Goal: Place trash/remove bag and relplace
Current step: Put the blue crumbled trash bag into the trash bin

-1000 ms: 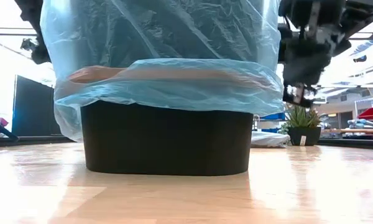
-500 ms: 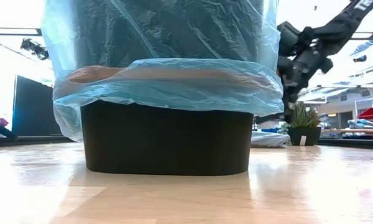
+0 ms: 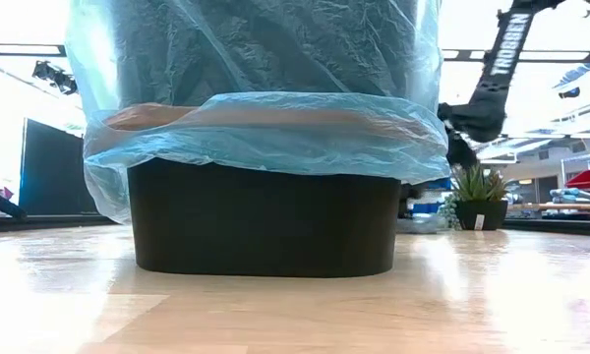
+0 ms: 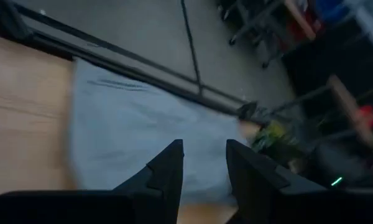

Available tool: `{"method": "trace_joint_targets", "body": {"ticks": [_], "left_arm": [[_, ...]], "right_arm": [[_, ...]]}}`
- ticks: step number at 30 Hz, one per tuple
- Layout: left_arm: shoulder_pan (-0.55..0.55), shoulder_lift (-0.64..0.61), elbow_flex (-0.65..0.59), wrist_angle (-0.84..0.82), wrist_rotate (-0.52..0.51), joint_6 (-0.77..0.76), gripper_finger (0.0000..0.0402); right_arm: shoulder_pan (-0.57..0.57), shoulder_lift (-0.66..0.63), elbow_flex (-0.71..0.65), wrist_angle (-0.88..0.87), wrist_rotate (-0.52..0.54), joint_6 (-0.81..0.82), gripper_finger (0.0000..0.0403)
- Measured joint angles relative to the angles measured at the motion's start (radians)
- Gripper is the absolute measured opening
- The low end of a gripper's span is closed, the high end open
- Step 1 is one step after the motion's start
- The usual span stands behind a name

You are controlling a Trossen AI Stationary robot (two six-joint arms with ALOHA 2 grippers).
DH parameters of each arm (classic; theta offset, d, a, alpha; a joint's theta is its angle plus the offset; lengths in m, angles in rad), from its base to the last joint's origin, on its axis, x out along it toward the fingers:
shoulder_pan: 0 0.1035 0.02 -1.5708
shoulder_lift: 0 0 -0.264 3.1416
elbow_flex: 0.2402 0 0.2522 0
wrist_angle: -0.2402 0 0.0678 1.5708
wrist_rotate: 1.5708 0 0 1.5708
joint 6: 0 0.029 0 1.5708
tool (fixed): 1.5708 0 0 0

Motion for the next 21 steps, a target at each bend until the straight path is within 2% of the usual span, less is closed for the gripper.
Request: {"method": "trace_joint_targets", "body": {"ticks": [4,8,17,21], "left_arm": [[0.022,0.021,0.022,0.103,0.001,-0.003,0.0131],[0.032,0.034,0.105,0.103,-0.007,0.052,0.0131],[0.032,0.067,0.315,-0.011,-0.021,0.264,0.0131],[0.032,0.076,0.356,-0.092,-0.023,0.264,0.0131]], "right_arm": [[0.079,0.062,0.120,0.001,-0.002,-0.007,0.0000],[0.158,0.079,0.182,0.000,-0.031,-0.006,0.0000],[0.332,0.055,0.257,-0.102,-0.031,-0.059,0.0000],[0.397,0.060,0.363,-0.225,0.009,-0.126,0.0000]]}}
